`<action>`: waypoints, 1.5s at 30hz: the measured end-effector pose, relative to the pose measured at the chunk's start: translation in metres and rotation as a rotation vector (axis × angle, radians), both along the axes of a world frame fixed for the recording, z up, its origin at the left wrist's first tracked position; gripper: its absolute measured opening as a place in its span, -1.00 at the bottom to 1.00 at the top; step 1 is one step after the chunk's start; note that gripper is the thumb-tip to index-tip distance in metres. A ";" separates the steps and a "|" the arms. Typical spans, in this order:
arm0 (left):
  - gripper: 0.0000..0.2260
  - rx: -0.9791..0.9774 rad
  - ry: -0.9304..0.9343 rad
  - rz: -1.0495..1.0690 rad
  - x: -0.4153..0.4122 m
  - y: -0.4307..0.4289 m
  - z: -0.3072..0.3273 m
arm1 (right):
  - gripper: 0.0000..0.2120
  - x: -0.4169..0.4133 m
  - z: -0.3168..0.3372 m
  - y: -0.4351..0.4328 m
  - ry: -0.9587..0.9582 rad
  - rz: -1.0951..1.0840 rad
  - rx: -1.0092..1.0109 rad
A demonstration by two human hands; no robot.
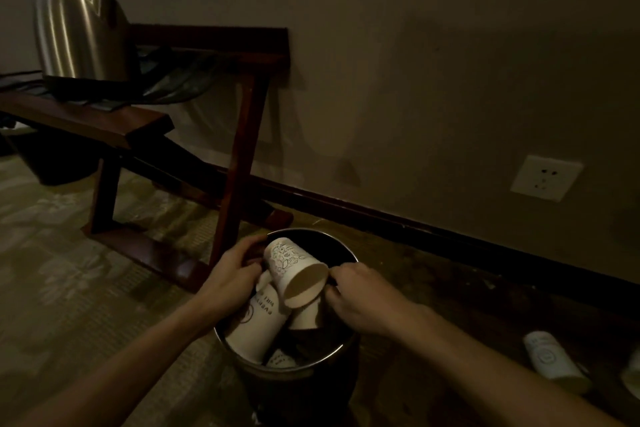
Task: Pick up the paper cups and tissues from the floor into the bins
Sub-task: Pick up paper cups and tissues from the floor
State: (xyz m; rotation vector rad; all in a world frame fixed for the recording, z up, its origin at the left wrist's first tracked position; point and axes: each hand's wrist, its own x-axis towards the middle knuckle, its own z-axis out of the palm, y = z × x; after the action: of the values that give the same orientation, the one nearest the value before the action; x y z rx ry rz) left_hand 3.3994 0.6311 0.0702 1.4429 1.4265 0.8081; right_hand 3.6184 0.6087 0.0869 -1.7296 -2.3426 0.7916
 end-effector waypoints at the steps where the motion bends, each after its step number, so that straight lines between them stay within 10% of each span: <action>1: -0.57 0.031 0.026 0.038 0.001 -0.001 0.005 | -0.73 0.001 0.000 -0.001 -0.018 0.020 0.018; 6: -0.86 0.350 0.175 0.118 0.023 -0.003 0.031 | -0.81 0.017 0.020 0.005 -0.019 0.009 0.089; 10: -0.72 0.392 0.083 -0.046 0.076 0.001 0.053 | -0.82 0.050 0.045 0.008 -0.040 -0.050 0.132; 27: -0.67 -0.118 0.000 -0.373 0.337 0.014 -0.078 | -0.86 0.295 -0.067 -0.042 -0.133 -0.533 -0.091; 45: -0.65 -0.743 -0.056 -0.381 0.429 -0.017 -0.199 | -0.36 0.324 -0.221 -0.069 0.166 -1.010 -0.136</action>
State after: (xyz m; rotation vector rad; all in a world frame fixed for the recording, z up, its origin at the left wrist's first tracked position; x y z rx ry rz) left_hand 3.8287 0.6139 -0.1293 1.0381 1.1705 0.0482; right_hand 3.9421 0.5397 -0.1344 -2.3835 -1.0472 0.8182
